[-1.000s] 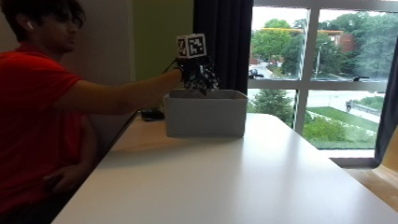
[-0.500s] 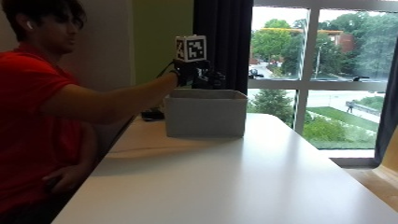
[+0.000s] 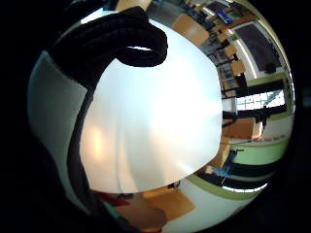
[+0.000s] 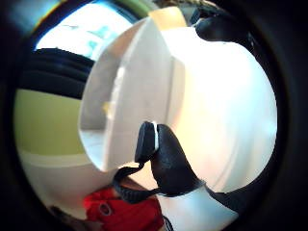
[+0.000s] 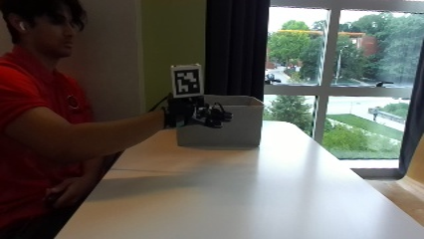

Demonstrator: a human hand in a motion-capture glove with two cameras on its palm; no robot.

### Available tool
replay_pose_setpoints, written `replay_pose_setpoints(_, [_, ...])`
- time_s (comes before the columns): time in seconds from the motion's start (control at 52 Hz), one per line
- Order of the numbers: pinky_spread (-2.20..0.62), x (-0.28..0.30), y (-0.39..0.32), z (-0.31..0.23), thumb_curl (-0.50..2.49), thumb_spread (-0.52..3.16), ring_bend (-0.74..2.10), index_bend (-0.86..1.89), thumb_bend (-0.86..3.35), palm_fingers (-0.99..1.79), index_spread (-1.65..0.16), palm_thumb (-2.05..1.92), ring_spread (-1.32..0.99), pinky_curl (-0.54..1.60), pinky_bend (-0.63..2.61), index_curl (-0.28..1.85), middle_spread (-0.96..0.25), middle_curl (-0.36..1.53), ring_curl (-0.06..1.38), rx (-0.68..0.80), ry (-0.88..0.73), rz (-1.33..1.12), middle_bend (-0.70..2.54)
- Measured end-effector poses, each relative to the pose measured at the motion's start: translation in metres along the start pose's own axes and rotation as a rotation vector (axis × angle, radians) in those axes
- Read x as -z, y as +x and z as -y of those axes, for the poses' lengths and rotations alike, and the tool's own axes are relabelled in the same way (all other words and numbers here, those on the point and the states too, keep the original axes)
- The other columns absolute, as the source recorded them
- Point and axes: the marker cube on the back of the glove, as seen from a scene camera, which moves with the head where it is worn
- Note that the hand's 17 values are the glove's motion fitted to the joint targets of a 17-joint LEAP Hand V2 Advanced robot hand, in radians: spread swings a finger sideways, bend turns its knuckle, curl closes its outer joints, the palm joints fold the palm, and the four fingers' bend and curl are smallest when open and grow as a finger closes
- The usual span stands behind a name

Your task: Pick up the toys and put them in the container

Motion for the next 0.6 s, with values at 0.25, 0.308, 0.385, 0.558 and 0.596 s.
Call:
replay_pose_setpoints(0.25, [0.05, -0.027, 0.034, -0.008, 0.34, 1.18, 0.21, 0.19, -0.04, 0.03, -0.43, -0.04, -0.01, 0.30, 0.84, 0.61, -0.10, 0.40, 0.25, -0.103, -0.049, 0.009, 0.18])
replay_pose_setpoints(0.308, [0.05, -0.034, 0.040, -0.014, 0.33, 1.18, 0.20, 0.19, -0.04, 0.02, -0.43, -0.04, -0.02, 0.30, 0.84, 0.60, -0.10, 0.40, 0.26, -0.127, -0.059, 0.002, 0.18])
replay_pose_setpoints(0.385, [0.05, -0.037, 0.045, -0.025, 0.32, 1.18, 0.20, 0.20, -0.04, 0.02, -0.42, -0.04, -0.02, 0.30, 0.82, 0.58, -0.10, 0.39, 0.26, -0.149, -0.074, 0.039, 0.18])
replay_pose_setpoints(0.558, [0.05, -0.035, 0.059, -0.040, 0.31, 1.18, 0.18, 0.21, -0.04, 0.03, -0.42, -0.03, -0.02, 0.30, 0.81, 0.56, -0.10, 0.38, 0.25, -0.190, -0.044, 0.032, 0.18])
replay_pose_setpoints(0.596, [0.05, -0.033, 0.062, -0.043, 0.31, 1.18, 0.18, 0.22, -0.04, 0.03, -0.42, -0.03, -0.02, 0.30, 0.80, 0.56, -0.10, 0.37, 0.25, -0.193, -0.037, 0.055, 0.18])
